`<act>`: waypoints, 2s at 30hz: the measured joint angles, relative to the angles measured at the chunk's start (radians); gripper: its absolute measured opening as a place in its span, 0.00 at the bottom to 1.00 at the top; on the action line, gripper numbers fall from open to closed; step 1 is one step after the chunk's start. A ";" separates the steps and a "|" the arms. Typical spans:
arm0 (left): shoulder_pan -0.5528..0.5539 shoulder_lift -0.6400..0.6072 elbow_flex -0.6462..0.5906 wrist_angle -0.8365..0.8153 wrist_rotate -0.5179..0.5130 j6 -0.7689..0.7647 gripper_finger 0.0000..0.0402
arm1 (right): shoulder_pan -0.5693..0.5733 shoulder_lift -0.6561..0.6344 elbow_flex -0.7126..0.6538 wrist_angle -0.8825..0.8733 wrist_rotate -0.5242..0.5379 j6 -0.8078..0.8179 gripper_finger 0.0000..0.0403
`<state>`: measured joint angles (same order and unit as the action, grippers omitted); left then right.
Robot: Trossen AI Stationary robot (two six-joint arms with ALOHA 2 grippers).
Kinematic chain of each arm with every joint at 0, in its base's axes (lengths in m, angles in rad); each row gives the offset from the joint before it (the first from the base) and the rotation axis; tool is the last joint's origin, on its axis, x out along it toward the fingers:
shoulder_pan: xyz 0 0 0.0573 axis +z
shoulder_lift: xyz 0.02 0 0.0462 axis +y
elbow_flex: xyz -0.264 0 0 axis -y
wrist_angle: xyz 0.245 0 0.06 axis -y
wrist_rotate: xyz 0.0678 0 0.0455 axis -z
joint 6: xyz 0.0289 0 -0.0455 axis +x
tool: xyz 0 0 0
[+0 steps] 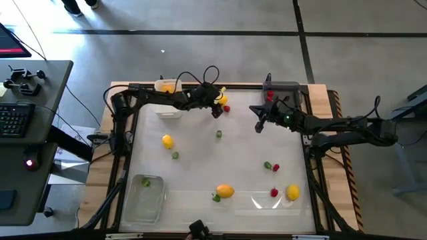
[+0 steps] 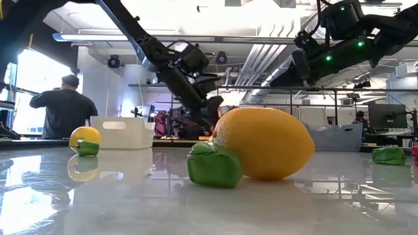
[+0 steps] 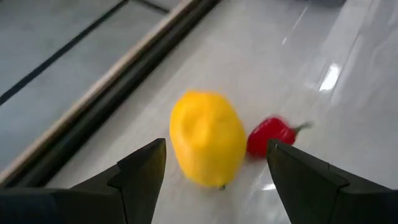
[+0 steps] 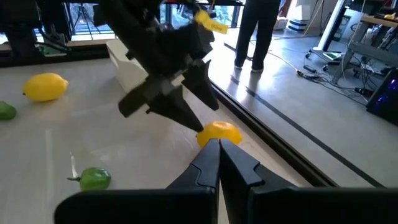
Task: Sort produce into baskets
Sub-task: Put the lemon into the white bin
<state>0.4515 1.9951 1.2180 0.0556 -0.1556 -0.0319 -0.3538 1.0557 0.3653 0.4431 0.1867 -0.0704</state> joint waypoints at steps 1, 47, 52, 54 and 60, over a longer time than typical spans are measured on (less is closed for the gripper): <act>0.000 0.011 0.009 -0.017 -0.012 0.000 0.66 | 0.000 0.000 0.000 0.001 0.000 0.000 0.00; 0.040 0.079 0.029 -0.002 -0.020 0.138 0.44 | 0.000 0.000 0.000 0.002 0.000 -0.017 0.00; 0.046 0.040 0.028 -0.048 -0.028 0.150 0.36 | 0.000 0.000 0.000 0.001 0.000 -0.017 0.00; 0.047 0.025 0.028 -0.056 -0.030 0.167 0.32 | 0.000 0.000 0.000 0.001 0.000 -0.017 0.00; 0.047 0.012 0.029 -0.101 -0.046 0.248 0.28 | 0.000 0.000 0.000 -0.003 0.000 -0.021 0.00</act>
<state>0.4980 2.0075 1.2472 -0.0456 -0.2018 0.2161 -0.3538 1.0557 0.3656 0.4400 0.1871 -0.0910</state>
